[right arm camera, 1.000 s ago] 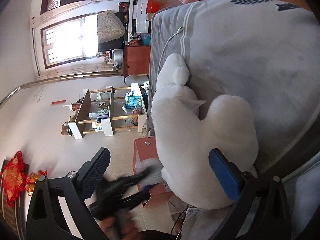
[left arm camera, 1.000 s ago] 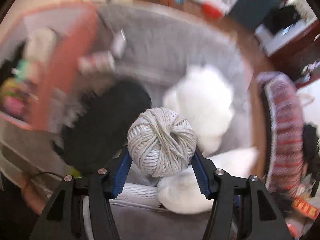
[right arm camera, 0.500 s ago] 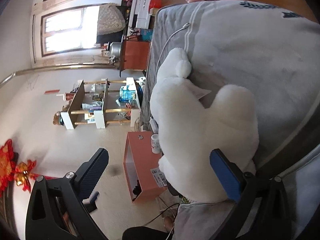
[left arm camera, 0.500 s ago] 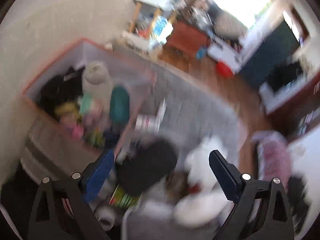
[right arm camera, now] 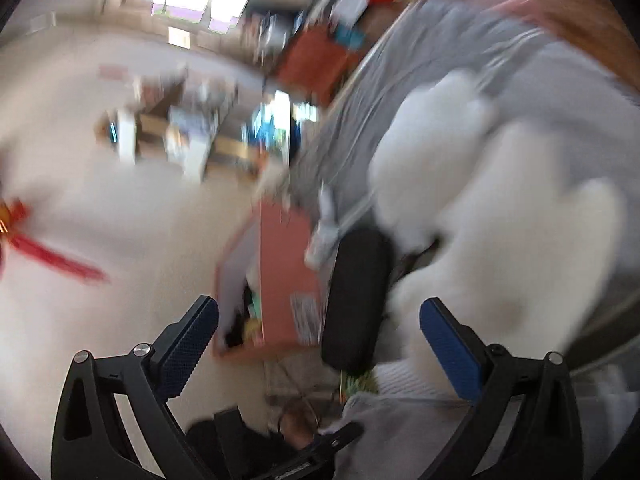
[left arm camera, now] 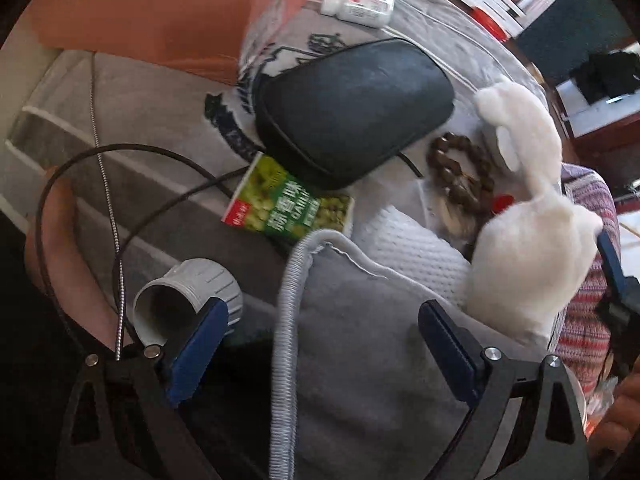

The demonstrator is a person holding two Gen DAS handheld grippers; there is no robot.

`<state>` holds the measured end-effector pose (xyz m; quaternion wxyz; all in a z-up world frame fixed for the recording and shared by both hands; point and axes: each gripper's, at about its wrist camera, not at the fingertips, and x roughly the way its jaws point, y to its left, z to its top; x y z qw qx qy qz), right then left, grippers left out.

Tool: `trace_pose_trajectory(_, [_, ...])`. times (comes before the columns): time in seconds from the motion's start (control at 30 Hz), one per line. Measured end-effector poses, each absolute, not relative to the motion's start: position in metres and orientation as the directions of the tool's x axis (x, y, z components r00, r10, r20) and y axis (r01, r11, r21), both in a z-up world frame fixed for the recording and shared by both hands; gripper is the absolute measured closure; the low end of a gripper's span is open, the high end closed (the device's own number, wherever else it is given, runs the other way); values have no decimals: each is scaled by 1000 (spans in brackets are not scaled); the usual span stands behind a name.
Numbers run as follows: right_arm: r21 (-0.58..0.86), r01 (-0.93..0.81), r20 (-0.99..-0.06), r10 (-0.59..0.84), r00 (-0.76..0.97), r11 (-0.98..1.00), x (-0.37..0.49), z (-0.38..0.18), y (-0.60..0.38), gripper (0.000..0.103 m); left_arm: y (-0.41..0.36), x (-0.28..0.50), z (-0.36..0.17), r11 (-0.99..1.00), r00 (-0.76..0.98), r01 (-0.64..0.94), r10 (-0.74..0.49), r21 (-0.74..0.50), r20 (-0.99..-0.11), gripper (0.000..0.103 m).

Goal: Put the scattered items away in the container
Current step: 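Carry the twine ball into the pink box and open the left gripper, then grasp the black zippered case with the right gripper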

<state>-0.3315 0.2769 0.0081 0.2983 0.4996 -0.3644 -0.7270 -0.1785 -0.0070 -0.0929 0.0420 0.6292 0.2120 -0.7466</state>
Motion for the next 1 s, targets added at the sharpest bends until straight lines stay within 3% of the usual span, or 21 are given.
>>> trace_pose_trajectory(0.13, [738, 87, -664, -743, -85, -669, -365, -25, 183, 23, 7, -171, -112, -931, -196, 274, 190, -240, -962, 6])
trace_pose_trajectory(0.3, [643, -36, -764, -644, 52, -765, -396, -95, 146, 26, 2, -166, -111, -926, -203, 281, 199, -252, -959, 6])
trace_pose_trajectory(0.47, [755, -197, -624, -777, 80, -626, -397, -158, 138, 24, 10, -165, -113, -948, -191, 246, 156, -201, -969, 7])
trace_pose_trajectory(0.5, [778, -204, -595, -801, 65, -594, -400, -162, 138, 12, 10, -165, -113, -947, -194, 245, 161, -207, -968, 6])
trace_pose_trajectory(0.57, [796, -219, -565, -823, 67, -564, -404, -164, 138, 10, 8, -165, -113, -941, -192, 249, 184, -229, -964, 5])
trace_pose_trajectory(0.6, [789, -196, -577, -812, 91, -582, -405, -163, 138, 18, 8, -165, -113, -940, -189, 249, 189, -233, -964, 4])
trace_pose_trajectory(0.63, [772, -170, -601, -791, 116, -612, -405, -161, 141, 62, 10, -164, -113, -943, -184, 244, 184, -227, -965, 4])
trace_pose_trajectory(0.67, [780, -173, -587, -800, 126, -601, -404, -161, 146, 68, 12, -163, -112, -944, -185, 242, 183, -226, -965, 4])
trace_pose_trajectory(0.73, [821, -161, -535, -837, 116, -547, -401, -149, 158, 73, 12, -160, -111, -941, -181, 242, 196, -237, -964, 4])
trace_pose_trajectory(1.0, [886, 5, -464, -885, 35, -465, -375, -38, 194, 74, 10, -148, -100, -925, -205, 268, 218, -269, -954, 4])
